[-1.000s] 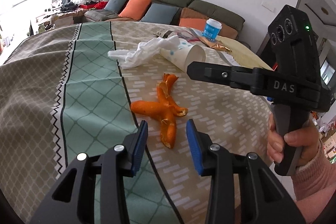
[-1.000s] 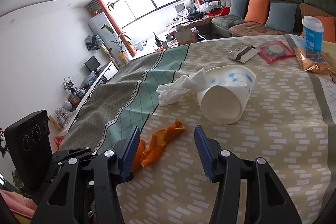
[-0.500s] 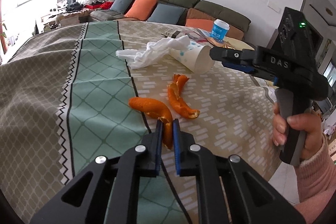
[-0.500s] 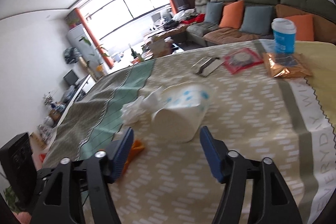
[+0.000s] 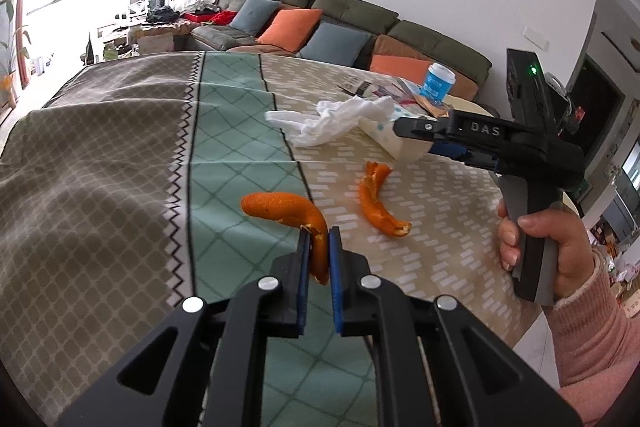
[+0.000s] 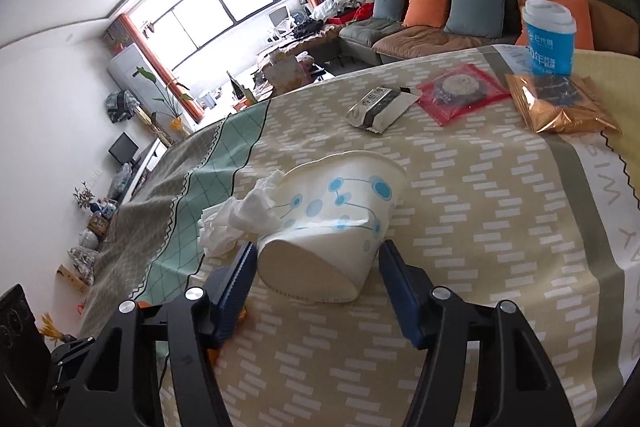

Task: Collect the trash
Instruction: 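Grasp the orange peel with the left tool while the right tool grasps the blue-printed paper cup, then carry the orange peel and paper cup over to the teal bin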

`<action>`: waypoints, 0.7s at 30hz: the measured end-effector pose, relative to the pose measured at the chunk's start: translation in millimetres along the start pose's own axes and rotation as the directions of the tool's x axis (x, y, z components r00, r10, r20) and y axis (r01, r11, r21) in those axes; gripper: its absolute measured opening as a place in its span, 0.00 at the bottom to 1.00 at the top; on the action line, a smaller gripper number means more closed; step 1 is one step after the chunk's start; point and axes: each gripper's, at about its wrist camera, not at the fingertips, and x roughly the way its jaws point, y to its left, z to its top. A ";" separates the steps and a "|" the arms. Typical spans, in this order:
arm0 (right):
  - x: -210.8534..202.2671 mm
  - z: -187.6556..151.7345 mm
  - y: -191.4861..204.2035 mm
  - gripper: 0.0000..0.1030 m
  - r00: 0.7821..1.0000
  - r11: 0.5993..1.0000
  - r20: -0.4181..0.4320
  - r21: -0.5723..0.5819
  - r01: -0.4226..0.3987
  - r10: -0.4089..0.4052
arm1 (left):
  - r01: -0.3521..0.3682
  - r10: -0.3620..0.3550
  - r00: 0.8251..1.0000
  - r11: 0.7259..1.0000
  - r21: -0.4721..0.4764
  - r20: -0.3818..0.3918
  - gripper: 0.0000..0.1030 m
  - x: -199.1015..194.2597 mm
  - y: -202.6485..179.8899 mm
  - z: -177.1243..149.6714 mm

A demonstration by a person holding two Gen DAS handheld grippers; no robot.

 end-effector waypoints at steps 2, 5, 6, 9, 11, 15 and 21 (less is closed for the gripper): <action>-4.2 -0.1 -1.4 0.61 1.000 1.000 0.018 0.004 0.001 -0.001 | -0.005 0.005 1.000 1.000 -0.010 0.006 0.10 -4.0 3.8 -0.8; -10.6 -0.6 -1.0 0.60 0.999 1.000 0.040 -0.001 0.010 -0.010 | -0.011 0.011 1.000 1.000 -0.019 0.016 0.10 -10.5 9.7 -1.1; -13.7 -1.6 -0.9 0.60 0.999 1.000 0.047 -0.005 0.011 -0.011 | -0.011 0.012 1.000 1.000 -0.024 0.021 0.10 -13.2 11.9 -1.3; -22.7 -4.5 -0.3 0.60 0.998 1.000 0.066 -0.014 0.020 -0.019 | -0.018 0.019 0.999 0.999 -0.033 0.034 0.10 -20.0 15.5 -0.6; -28.6 -5.8 -0.5 0.60 0.997 0.999 0.077 -0.017 0.027 -0.026 | -0.024 0.025 0.999 0.999 -0.038 0.041 0.10 -24.1 18.2 -0.5; -44.9 -9.5 1.6 0.60 0.993 0.999 0.118 -0.024 0.032 -0.029 | -0.036 0.039 0.998 0.998 -0.047 0.058 0.10 -33.7 24.3 -1.8; -67.4 -14.6 14.3 0.60 0.986 0.998 0.167 -0.059 -0.007 0.017 | -0.060 0.065 0.995 0.996 -0.065 0.078 0.10 -48.3 34.5 -4.5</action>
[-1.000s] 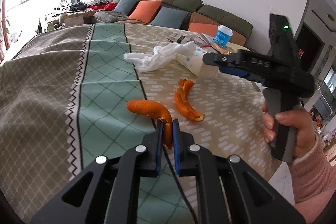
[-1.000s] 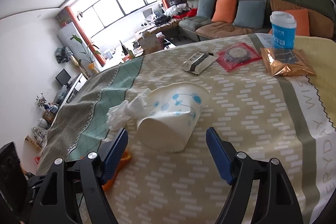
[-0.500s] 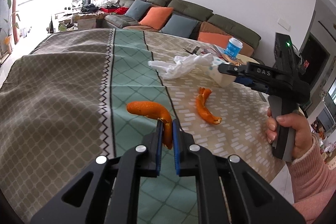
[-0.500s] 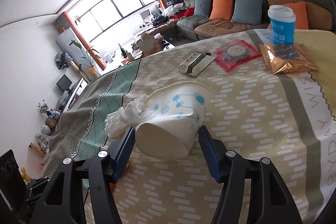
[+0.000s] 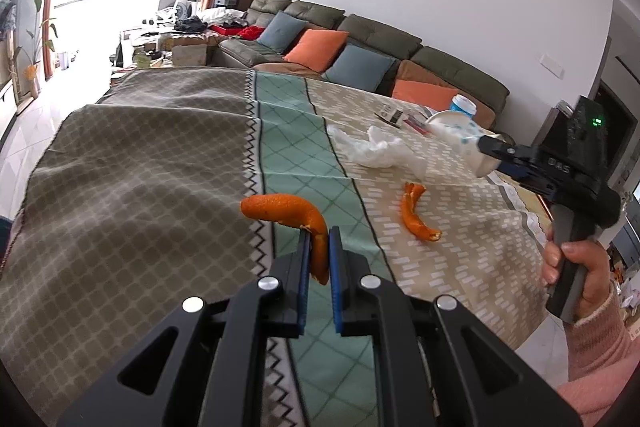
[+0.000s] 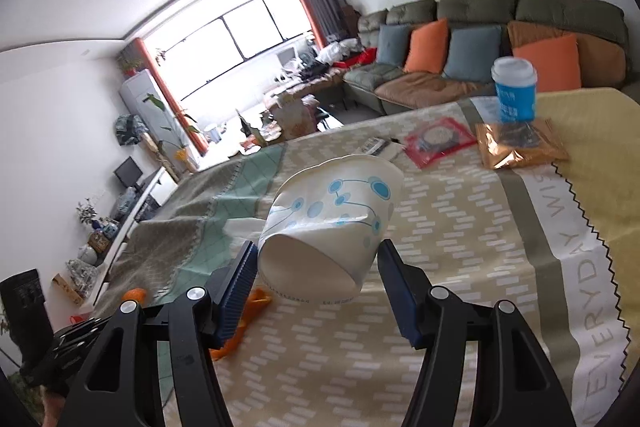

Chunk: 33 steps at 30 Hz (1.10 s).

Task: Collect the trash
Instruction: 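Carry the orange peel and paper cup over to the teal bin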

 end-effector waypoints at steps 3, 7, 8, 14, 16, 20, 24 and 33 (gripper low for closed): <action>-3.6 0.3 13.7 0.60 0.999 0.998 0.005 -0.035 -0.045 0.045 | -0.013 0.013 1.000 1.000 -0.008 0.013 0.10 -8.1 5.6 -0.1; -1.9 -2.3 41.1 0.60 0.993 0.988 -0.005 -0.098 -0.119 0.119 | -0.034 0.035 0.999 0.999 -0.022 0.030 0.10 -18.3 14.1 -0.2; -0.1 -3.7 48.7 0.60 0.990 0.984 -0.013 -0.114 -0.139 0.138 | -0.039 0.040 0.999 0.999 -0.025 0.033 0.10 -20.6 16.3 -0.4; 14.3 -12.3 84.8 0.60 0.972 0.956 -0.075 -0.179 -0.232 0.222 | -0.071 0.074 0.996 0.996 -0.050 0.056 0.10 -35.9 29.5 -2.4; 21.2 -15.7 97.4 0.60 0.964 0.946 -0.098 -0.193 -0.262 0.247 | -0.081 0.084 0.995 0.995 -0.055 0.061 0.10 -39.5 32.7 -3.5; 32.3 -19.9 115.0 0.60 0.950 0.927 -0.134 -0.217 -0.306 0.282 | -0.102 0.107 0.992 0.992 -0.068 0.071 0.10 -49.6 41.3 -5.4; 46.2 -23.5 133.0 0.60 0.933 0.909 -0.175 -0.228 -0.349 0.314 | -0.121 0.128 0.988 0.989 -0.083 0.082 0.10 -59.4 50.1 -7.7; 70.6 -33.2 163.5 0.60 0.902 0.876 -0.240 -0.248 -0.413 0.357 | -0.173 0.186 0.977 0.978 -0.119 0.103 0.10 -80.7 68.8 -13.7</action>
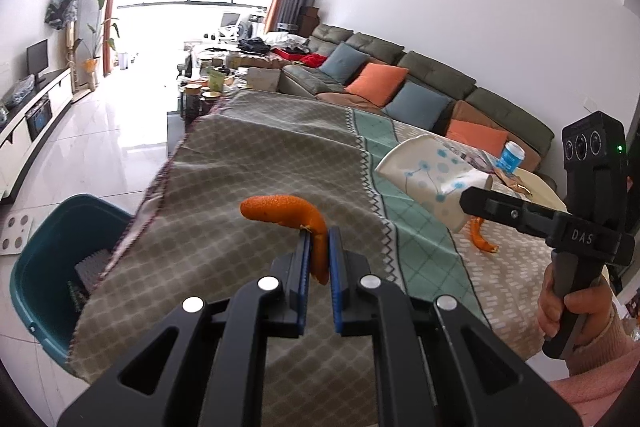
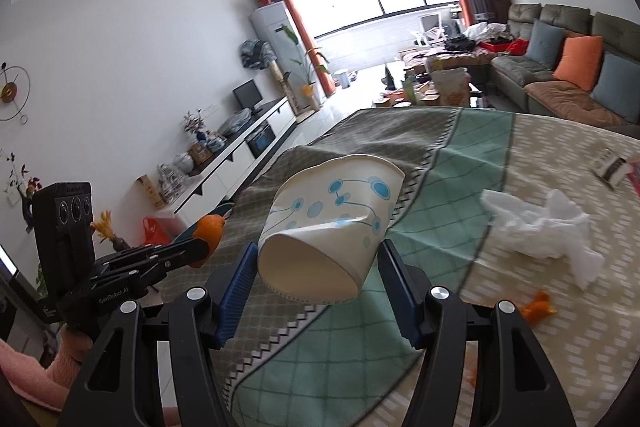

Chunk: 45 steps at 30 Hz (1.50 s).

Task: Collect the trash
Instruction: 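Carry the orange peel and paper cup over to the teal bin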

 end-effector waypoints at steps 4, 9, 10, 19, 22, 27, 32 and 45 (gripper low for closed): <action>12.6 2.8 7.8 0.60 0.999 0.999 -0.021 -0.019 -0.030 0.029 | -0.030 0.030 0.999 0.999 -0.021 0.013 0.10 -9.4 12.5 -0.5; 26.5 6.4 24.7 0.60 0.997 0.997 -0.044 -0.052 -0.064 0.062 | -0.069 0.070 0.997 0.997 -0.046 0.029 0.10 -21.9 28.4 -0.7; 27.4 6.2 27.3 0.60 0.997 0.996 -0.047 -0.057 -0.069 0.067 | -0.076 0.078 0.996 0.996 -0.051 0.032 0.10 -24.2 31.8 -0.9; 50.5 11.8 53.8 0.60 0.989 0.987 -0.088 -0.105 -0.125 0.116 | -0.133 0.138 0.989 0.986 -0.100 0.046 0.10 -43.7 59.6 -5.9; 57.3 13.3 63.7 0.60 0.987 0.982 -0.100 -0.123 -0.141 0.129 | -0.147 0.153 0.987 0.982 -0.115 0.048 0.10 -47.2 66.2 -7.1; 69.4 16.0 78.3 0.60 0.981 0.974 -0.122 -0.149 -0.168 0.150 | -0.175 0.183 0.982 0.975 -0.134 0.054 0.10 -55.0 77.5 -8.2; 80.2 17.4 90.6 0.60 0.975 0.967 -0.142 -0.168 -0.192 0.169 | -0.205 0.216 0.975 0.966 -0.154 0.059 0.10 -63.5 88.1 -9.2; 112.7 19.3 124.4 0.60 0.960 0.945 -0.200 -0.223 -0.238 0.195 | -0.265 0.281 0.959 0.940 -0.213 0.046 0.10 -71.8 122.4 -14.0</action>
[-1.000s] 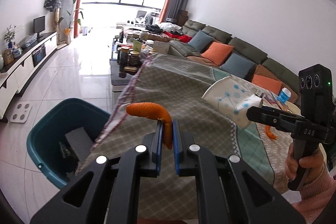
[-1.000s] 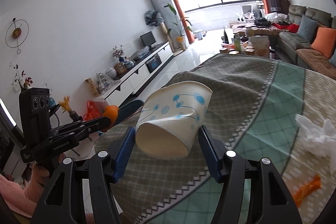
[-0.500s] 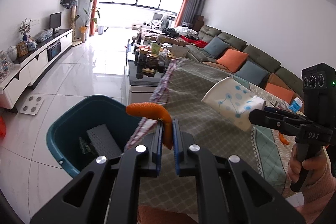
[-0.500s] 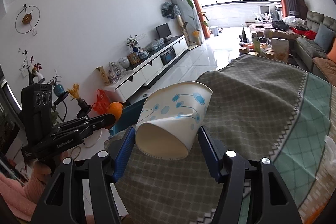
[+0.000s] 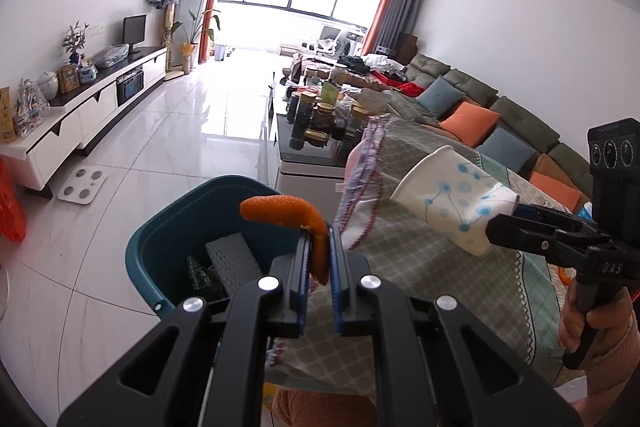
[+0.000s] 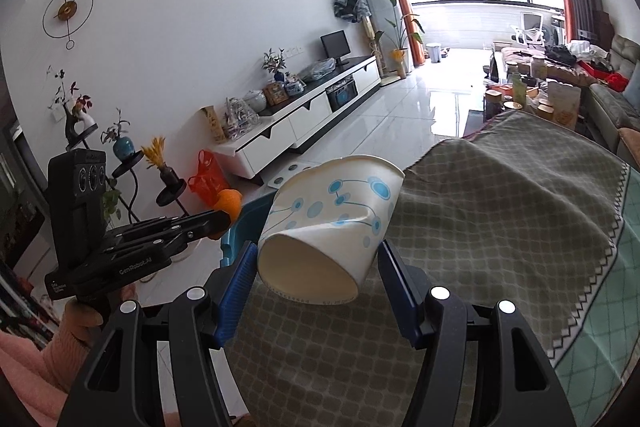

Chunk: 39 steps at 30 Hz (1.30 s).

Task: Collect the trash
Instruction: 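Carry the orange peel and paper cup over to the teal bin, then open the left tool to drop the peel while the right tool releases the cup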

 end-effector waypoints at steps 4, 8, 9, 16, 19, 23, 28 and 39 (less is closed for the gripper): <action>7.7 1.3 3.2 0.60 1.000 1.000 -0.014 -0.011 -0.006 0.006 | -0.016 0.016 1.000 1.000 -0.013 -0.002 0.10 1.4 6.9 -0.4; 16.0 3.5 8.8 0.60 1.000 1.000 -0.028 -0.025 -0.012 0.012 | -0.029 0.029 1.000 0.999 -0.026 -0.006 0.10 3.7 13.0 -0.3; 17.6 4.3 9.9 0.60 0.999 1.000 -0.031 -0.028 -0.015 0.014 | -0.031 0.031 0.999 0.999 -0.030 -0.007 0.10 4.4 15.5 -0.5; 32.8 9.1 14.9 0.60 0.998 0.999 -0.059 -0.044 -0.023 0.020 | -0.056 0.056 0.998 0.997 -0.047 -0.017 0.10 7.0 25.8 -1.5; 41.6 11.2 16.7 0.60 0.997 0.998 -0.077 -0.053 -0.025 0.021 | -0.063 0.061 0.998 0.996 -0.059 -0.023 0.10 9.7 30.8 -1.9; 56.2 14.7 17.4 0.61 0.993 0.998 -0.111 -0.049 -0.032 0.027 | -0.066 0.064 0.997 0.995 -0.074 -0.034 0.10 14.6 36.2 -2.9; 73.7 16.8 18.9 0.61 0.989 0.998 -0.146 -0.048 -0.040 0.033 | -0.080 0.075 0.996 0.993 -0.089 -0.051 0.10 22.5 44.4 -4.5; 109.4 21.2 19.2 0.60 0.972 0.997 -0.225 -0.018 -0.070 0.065 | -0.095 0.081 0.991 0.987 -0.129 -0.103 0.10 45.1 59.7 -13.0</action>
